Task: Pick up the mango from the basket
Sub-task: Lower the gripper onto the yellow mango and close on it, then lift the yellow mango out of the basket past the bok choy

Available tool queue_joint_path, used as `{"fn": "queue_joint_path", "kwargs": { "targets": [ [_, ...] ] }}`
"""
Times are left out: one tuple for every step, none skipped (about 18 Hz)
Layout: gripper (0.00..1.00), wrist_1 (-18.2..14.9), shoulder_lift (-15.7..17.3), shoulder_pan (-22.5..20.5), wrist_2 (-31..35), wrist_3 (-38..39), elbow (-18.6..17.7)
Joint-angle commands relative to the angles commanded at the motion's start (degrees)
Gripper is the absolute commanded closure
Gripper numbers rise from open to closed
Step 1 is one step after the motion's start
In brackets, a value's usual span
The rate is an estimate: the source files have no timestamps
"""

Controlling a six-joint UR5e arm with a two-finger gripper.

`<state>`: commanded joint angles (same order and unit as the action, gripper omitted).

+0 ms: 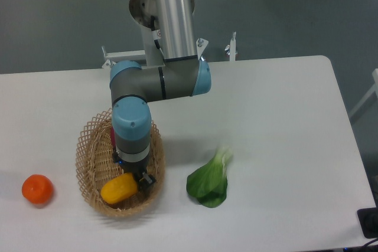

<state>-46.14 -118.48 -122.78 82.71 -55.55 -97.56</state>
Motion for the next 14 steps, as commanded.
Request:
{"fn": "queue_joint_path", "kwargs": {
  "targets": [
    [0.76,-0.09,0.53,0.00,0.00,0.00,0.09],
    [0.76,-0.52,1.14,-0.09,0.00,-0.09,0.00],
    [0.76,-0.70,2.02,-0.35,0.00,-0.26,-0.26],
    [0.76,-0.70,2.90,-0.61,0.00,-0.35,-0.52],
    [0.76,-0.79,3.43,-0.79,0.00,-0.44,-0.70],
    [0.76,-0.79,3.61,-1.23,0.09,-0.44,-0.62],
    [0.76,-1.05,4.04,-1.93,0.09,-0.53,-0.62],
    [0.76,-1.75,4.22,-2.89,0.00,-0.79,-0.27],
    [0.76,-2.28,4.40,-3.77,0.00,-0.79,0.08],
    [0.76,-2.63,4.83,-4.56,-0.09,-0.88,0.17],
    [0.76,-2.81,5.45,-5.53,-0.18,-0.88,0.35],
    [0.76,-2.90,6.06,-6.41,-0.79,-1.05,0.35],
    [0.76,-2.90,6.50,-7.20,-1.14,-1.92,0.35],
    [0.76,-2.99,6.68,-8.25,-1.14,-3.33,0.35]
  ]
}}
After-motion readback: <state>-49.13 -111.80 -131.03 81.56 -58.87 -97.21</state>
